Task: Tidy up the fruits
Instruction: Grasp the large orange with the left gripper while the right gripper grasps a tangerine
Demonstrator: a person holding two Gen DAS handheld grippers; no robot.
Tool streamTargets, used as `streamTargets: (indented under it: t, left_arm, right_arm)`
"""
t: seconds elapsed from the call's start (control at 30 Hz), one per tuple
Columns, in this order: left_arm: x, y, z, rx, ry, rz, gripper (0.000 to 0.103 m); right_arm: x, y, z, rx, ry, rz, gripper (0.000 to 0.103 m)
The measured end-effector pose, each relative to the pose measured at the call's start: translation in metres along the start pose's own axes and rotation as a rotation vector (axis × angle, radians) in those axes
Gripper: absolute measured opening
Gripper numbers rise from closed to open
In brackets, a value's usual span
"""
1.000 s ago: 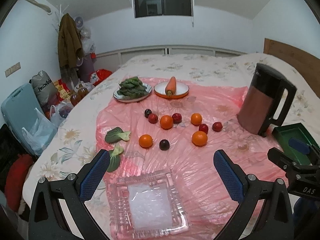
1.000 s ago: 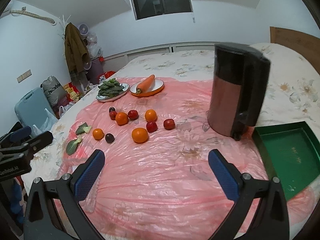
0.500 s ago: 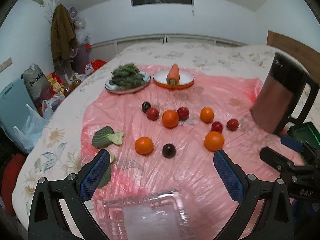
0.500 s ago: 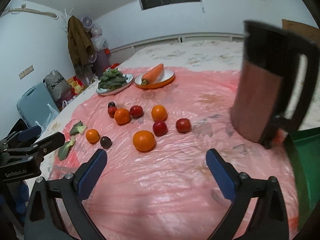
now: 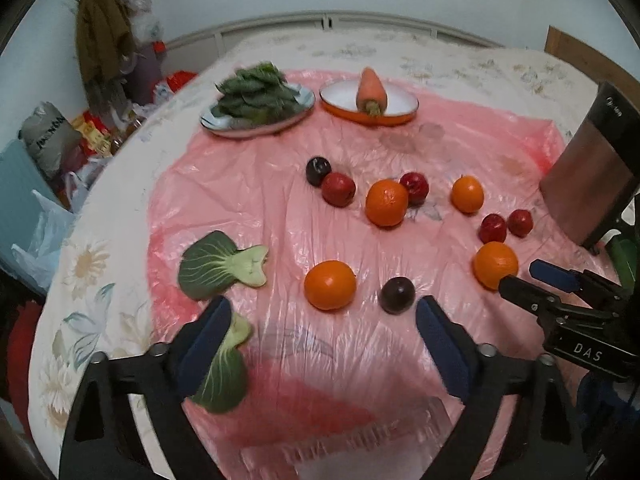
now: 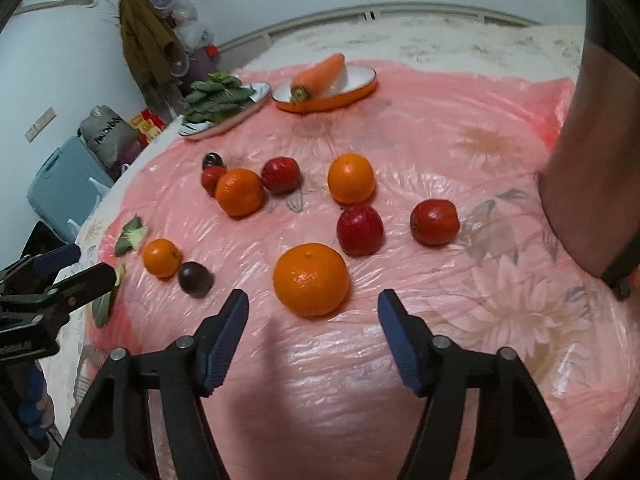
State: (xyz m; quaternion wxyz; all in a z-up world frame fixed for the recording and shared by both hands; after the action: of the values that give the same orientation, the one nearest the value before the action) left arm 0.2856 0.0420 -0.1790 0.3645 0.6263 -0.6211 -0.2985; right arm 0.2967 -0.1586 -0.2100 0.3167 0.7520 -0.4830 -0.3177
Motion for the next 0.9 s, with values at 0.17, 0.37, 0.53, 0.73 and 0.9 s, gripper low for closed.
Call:
streamTargets:
  t: [0.17, 0.37, 0.53, 0.73, 0.9]
  left_arm:
    - [0.0, -0.03, -0.006, -0.094, -0.047, 0.012, 0.067]
    - [0.0, -0.06, -0.011, -0.17, -0.087, 0.018, 0.054]
    - [0.002, -0.074, -0.006, -0.212, -0.103, 0.014, 0.042]
    - [0.002, -0.074, -0.005, -0.212, -0.1, 0.016, 0.034]
    - [0.001, -0.061, -0.007, -0.195, -0.07, 0.014, 0.034]
  right_arm:
    - [-0.001, -0.014, -0.006, -0.052, -0.02, 0.018, 0.103]
    - [-0.002, -0.028, -0.009, -0.092, -0.036, 0.038, 0.103]
    - [0.002, -0.037, -0.009, -0.112, -0.05, 0.049, 0.099]
    - [0.011, -0.032, -0.01, -0.095, -0.087, 0.013, 0.081]
    - [0.016, -0.018, -0.009, -0.076, -0.115, -0.033, 0.081]
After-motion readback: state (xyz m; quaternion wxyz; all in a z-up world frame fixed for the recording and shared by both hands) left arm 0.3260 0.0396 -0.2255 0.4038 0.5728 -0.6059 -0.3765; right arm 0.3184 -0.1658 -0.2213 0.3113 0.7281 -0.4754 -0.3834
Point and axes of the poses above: each gripper's, at about its wrist camera, not at the fingertips, and y roughly against the way its jaws point, x to its right, z to its underside, the point moved 3 cm from there along -y, roughly the way its jaws point, and after that the axes turned 9 degrees about y, right-handed, at the moved point
